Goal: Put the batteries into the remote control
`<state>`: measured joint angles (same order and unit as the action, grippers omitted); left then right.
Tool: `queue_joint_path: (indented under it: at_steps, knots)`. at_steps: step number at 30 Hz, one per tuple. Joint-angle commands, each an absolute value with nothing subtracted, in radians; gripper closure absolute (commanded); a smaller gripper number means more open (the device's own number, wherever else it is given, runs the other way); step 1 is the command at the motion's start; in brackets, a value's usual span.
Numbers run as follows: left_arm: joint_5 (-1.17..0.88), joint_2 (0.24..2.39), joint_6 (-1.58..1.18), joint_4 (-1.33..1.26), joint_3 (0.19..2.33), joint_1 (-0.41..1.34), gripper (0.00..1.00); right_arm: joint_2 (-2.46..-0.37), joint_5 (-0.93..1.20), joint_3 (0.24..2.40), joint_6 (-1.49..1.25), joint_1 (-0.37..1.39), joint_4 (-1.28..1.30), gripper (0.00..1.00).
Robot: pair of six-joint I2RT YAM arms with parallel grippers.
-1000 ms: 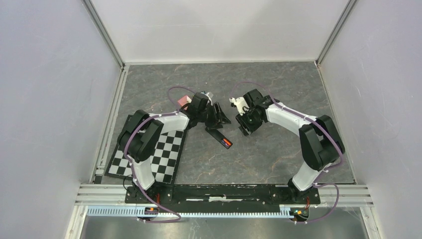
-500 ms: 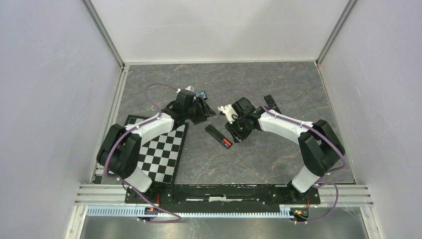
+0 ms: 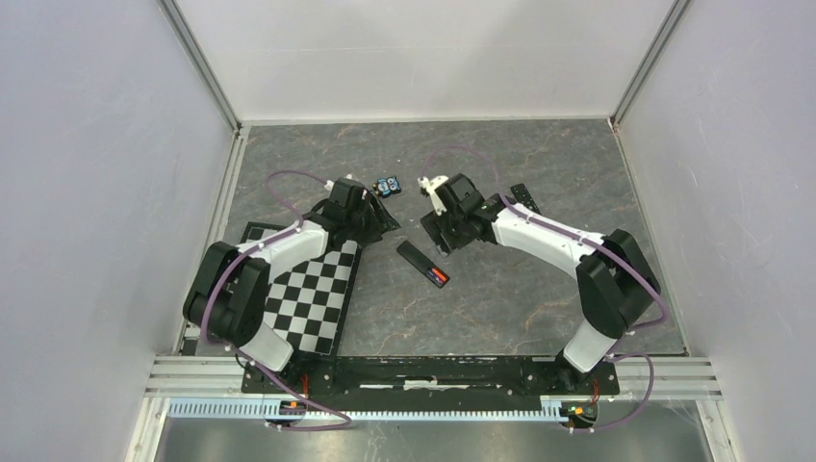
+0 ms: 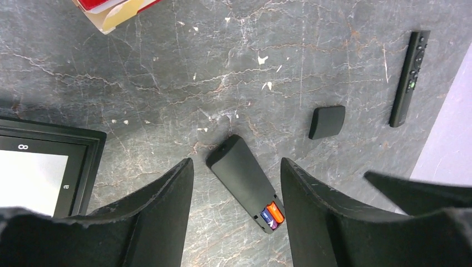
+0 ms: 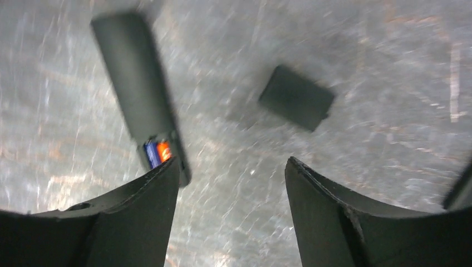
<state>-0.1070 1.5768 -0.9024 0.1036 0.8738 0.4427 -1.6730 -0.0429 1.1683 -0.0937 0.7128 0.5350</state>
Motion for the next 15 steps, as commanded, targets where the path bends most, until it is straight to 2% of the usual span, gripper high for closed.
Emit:
queue_joint_path:
  at_steps: [1, 2, 9, 15]
  knots:
    - [-0.091, 1.514, -0.87, 0.097, 0.881, 0.439, 0.34, -1.73, -0.203, 1.251, -0.195, 0.669, 0.448, 0.25]
    - [-0.091, 1.511, -0.867, 0.098, 0.879, 0.439, 0.34, -1.746, -0.208, 1.257, -0.21, 0.658, 0.428, 0.27]
    - [-0.113, 1.517, -0.863, 0.09, 0.882, 0.437, 0.33, -1.893, -0.179, 1.346, -0.233, 0.65, 0.343, 0.65]
    - [-0.13, 1.524, -0.859, 0.086, 0.882, 0.436, 0.33, -1.972, -0.217, 1.372, -0.257, 0.638, 0.368, 0.75]
